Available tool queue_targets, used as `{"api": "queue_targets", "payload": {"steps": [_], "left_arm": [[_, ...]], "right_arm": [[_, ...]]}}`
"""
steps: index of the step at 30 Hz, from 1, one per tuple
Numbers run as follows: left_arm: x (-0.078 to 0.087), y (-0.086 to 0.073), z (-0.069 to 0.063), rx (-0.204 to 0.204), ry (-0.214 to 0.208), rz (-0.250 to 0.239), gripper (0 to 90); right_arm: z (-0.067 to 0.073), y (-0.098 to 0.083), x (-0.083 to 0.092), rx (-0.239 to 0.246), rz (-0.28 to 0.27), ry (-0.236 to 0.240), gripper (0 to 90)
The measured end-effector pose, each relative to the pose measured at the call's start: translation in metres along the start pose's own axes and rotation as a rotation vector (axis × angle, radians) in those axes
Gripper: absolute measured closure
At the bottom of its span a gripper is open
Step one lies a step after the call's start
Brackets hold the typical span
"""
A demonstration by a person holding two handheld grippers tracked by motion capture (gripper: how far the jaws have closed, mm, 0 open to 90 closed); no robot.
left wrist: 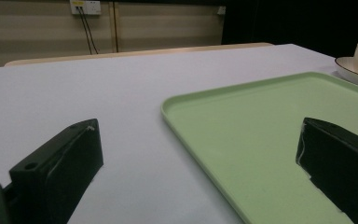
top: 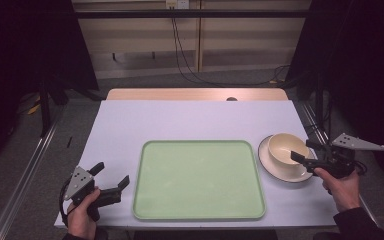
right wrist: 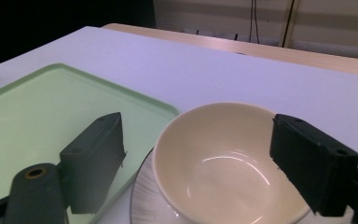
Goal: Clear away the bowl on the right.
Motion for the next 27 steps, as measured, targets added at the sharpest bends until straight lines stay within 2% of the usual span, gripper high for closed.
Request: {"api": "queue_targets", "payload": {"steps": [9, 11, 17, 19, 22, 23, 25, 27], "left_arm": [[0.0, 0.0, 0.0, -0.003, -0.001, 0.001, 0.5], [-0.001, 0.0, 0.0, -0.004, -0.001, 0.001, 0.4], [-0.001, 0.0, 0.0, -0.001, -0.003, -0.001, 0.5], [-0.001, 0.0, 0.0, -0.001, -0.003, 0.0, 0.5], [-0.001, 0.0, -0.001, -0.004, -0.011, -0.002, 0.4], [-0.001, 0.0, -0.001, -0.004, -0.004, 0.002, 0.5], [-0.002, 0.0, 0.0, 0.0, 0.0, 0.001, 0.5], [-0.001, 0.0, 0.001, -0.012, -0.002, 0.012, 0.5]], "right_arm": [[-0.015, 0.006, -0.005, -0.006, 0.058, -0.019, 22.4], [-0.021, 0.01, -0.008, 0.006, 0.099, -0.027, 22.3], [-0.029, 0.015, -0.016, 0.004, 0.142, -0.03, 22.3], [-0.033, 0.015, -0.022, 0.002, 0.177, -0.036, 22.6], [-0.035, 0.015, -0.026, -0.014, 0.189, -0.022, 20.9], [-0.034, 0.014, -0.028, -0.016, 0.213, -0.016, 19.8], [-0.036, 0.014, -0.031, -0.012, 0.237, -0.03, 20.1], [-0.04, 0.012, -0.035, 0.01, 0.271, -0.07, 20.5]]}}
Point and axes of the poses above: each handheld gripper's, and its own axes: x roughly backward along the jaws, y roughly out of its top, z roughly to its left, the point moved 4 cm from there along -x, roughly forward along the jaws, and after that the axes turned 1 degree about -y, right-handed, at the moved point
